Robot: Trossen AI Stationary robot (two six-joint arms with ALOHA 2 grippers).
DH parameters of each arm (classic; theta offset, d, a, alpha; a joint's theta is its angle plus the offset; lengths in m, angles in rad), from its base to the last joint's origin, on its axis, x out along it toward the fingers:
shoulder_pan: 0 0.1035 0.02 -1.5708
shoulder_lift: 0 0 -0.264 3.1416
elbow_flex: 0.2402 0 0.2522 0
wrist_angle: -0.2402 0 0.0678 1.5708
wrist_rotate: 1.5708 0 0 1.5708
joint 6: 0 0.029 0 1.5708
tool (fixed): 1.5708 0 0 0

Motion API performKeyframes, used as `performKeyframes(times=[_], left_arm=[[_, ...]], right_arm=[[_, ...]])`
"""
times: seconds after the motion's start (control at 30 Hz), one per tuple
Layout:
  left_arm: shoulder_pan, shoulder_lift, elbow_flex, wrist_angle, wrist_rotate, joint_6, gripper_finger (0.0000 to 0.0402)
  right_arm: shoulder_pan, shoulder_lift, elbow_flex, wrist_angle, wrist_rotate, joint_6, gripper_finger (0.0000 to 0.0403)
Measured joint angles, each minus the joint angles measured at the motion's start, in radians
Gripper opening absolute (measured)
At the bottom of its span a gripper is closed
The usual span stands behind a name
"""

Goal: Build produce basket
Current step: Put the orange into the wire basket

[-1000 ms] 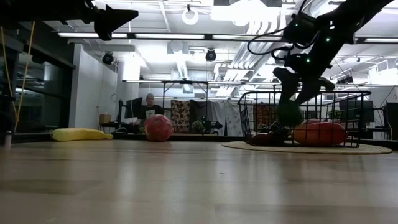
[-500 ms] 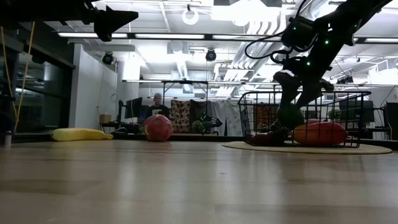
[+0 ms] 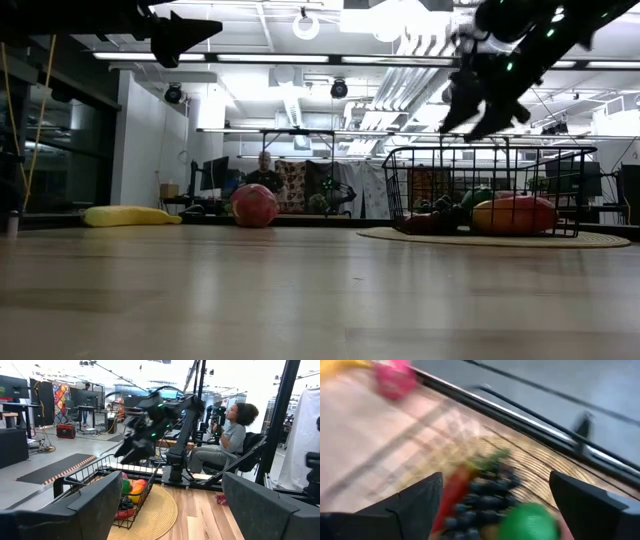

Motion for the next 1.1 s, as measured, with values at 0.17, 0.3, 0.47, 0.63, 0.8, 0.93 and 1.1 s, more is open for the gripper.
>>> performKeyframes(times=[0.17, 0.3, 0.47, 0.63, 0.8, 0.93, 1.1], left_arm=[[0.0, 0.0, 0.0, 0.0, -0.002, 0.0, 0.0328], [0.0, 0.0, 0.0, 0.0, -0.002, 0.0, 0.0328], [0.0, 0.0, 0.0, 0.0, -0.002, 0.0, 0.0328], [0.0, 0.0, 0.0, -0.001, -0.002, 0.0, 0.0328], [-0.012, 0.019, 0.042, -0.148, -0.069, -0.042, 0.0328], [-0.056, 0.075, 0.169, -0.515, -0.1, -0.132, 0.0328], [-0.183, 0.192, 0.296, -0.877, -0.087, -0.297, 0.0329]], right_arm=[[0.189, -0.109, -0.088, 0.21, -0.042, -0.038, 0.0355], [0.324, -0.151, -0.205, 0.511, -0.094, -0.079, 0.0355], [0.425, -0.145, -0.285, 0.728, -0.119, -0.157, 0.0355], [0.451, -0.138, -0.287, 0.743, -0.119, -0.2, 0.0355], [0.45, -0.138, -0.287, 0.742, -0.118, -0.201, 0.0355], [0.45, -0.138, -0.287, 0.742, -0.115, -0.201, 0.0355], [0.45, -0.138, -0.287, 0.74, -0.112, -0.2, 0.0355]])
